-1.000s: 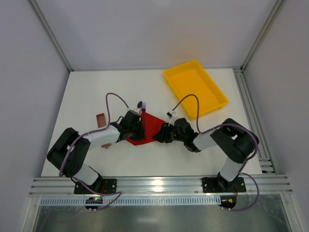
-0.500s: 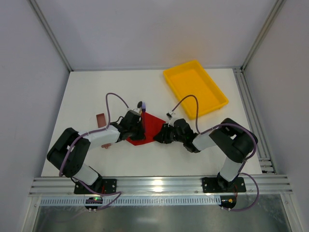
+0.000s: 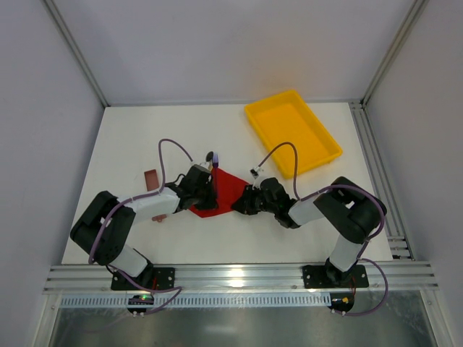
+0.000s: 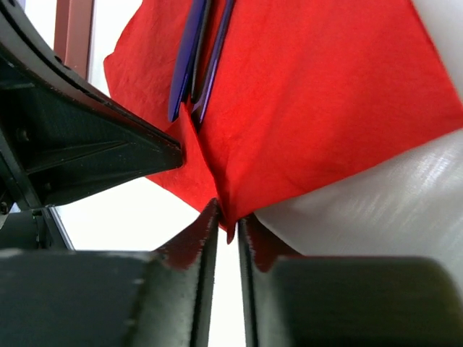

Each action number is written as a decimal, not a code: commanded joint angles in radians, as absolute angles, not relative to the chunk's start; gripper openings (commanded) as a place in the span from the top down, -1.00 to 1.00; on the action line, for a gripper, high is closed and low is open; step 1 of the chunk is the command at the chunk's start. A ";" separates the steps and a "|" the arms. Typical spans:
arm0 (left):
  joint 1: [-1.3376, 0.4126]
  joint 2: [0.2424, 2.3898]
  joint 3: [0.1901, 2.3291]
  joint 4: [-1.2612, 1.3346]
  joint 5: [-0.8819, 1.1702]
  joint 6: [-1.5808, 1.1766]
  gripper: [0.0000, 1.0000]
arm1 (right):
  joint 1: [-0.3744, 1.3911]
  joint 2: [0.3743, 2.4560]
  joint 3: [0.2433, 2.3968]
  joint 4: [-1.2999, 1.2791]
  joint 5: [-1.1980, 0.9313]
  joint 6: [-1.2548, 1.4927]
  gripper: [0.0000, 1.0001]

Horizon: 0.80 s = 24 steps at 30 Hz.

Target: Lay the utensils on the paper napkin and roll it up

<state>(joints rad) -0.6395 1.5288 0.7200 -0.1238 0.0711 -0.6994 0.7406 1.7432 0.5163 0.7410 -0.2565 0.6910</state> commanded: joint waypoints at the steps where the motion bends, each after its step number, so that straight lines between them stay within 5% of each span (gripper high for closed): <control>1: -0.641 1.537 0.735 -0.097 0.063 -0.701 1.00 | 0.749 1.703 0.538 0.750 -0.218 0.692 0.68; 5: -0.641 1.539 0.735 -0.092 0.067 -0.706 1.00 | 0.778 1.687 0.600 0.611 -0.163 0.644 0.92; 24: -0.643 1.552 0.736 -0.081 0.078 -0.712 1.00 | 0.859 1.629 0.718 0.357 0.055 0.600 0.78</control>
